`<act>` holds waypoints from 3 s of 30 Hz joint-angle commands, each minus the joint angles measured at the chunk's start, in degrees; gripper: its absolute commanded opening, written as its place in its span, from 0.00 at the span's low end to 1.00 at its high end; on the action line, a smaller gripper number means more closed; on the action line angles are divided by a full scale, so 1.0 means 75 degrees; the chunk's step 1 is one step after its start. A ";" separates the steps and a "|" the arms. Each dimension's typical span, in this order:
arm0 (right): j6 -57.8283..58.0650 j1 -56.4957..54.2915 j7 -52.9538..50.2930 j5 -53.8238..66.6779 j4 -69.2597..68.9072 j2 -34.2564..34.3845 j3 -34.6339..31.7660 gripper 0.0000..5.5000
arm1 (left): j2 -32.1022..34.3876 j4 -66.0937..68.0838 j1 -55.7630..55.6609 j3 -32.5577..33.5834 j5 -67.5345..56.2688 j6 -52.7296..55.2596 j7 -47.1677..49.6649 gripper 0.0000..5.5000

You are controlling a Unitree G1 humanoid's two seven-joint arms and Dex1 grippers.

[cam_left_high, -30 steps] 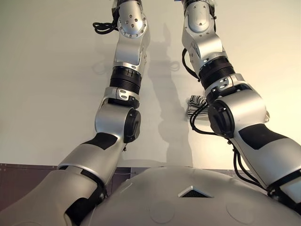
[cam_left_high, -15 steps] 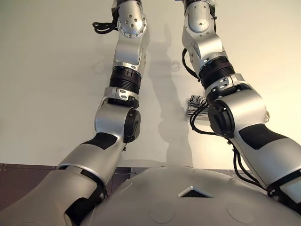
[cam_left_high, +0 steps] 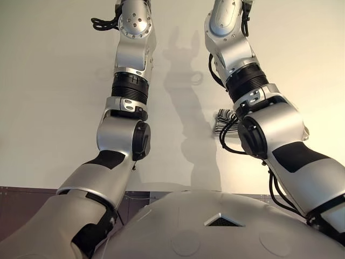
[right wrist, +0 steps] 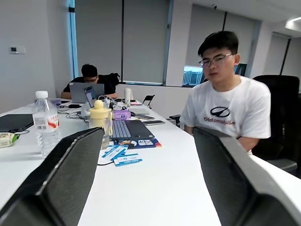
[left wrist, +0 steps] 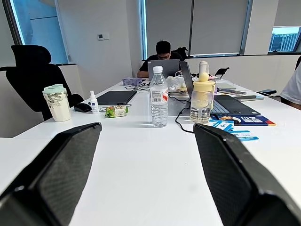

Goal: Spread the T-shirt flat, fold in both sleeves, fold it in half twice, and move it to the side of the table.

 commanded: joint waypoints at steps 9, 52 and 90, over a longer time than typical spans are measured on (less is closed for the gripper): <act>0.0003 0.0215 0.1924 0.0376 0.0146 0.0665 0.0169 0.63 | -0.0440 -0.0055 0.0056 0.0317 -0.0129 -0.0140 0.0982 0.66; 0.2840 0.6970 1.0629 0.0986 -0.9275 -0.4663 0.1135 0.63 | 0.2791 -0.9577 0.9090 -0.1567 -0.4177 0.5111 -0.5013 0.66; 0.4387 0.6575 1.2084 0.1041 -0.8717 -0.4972 0.3341 0.63 | 0.1815 -0.8211 0.7184 0.1979 -0.5579 0.5211 -0.3570 0.66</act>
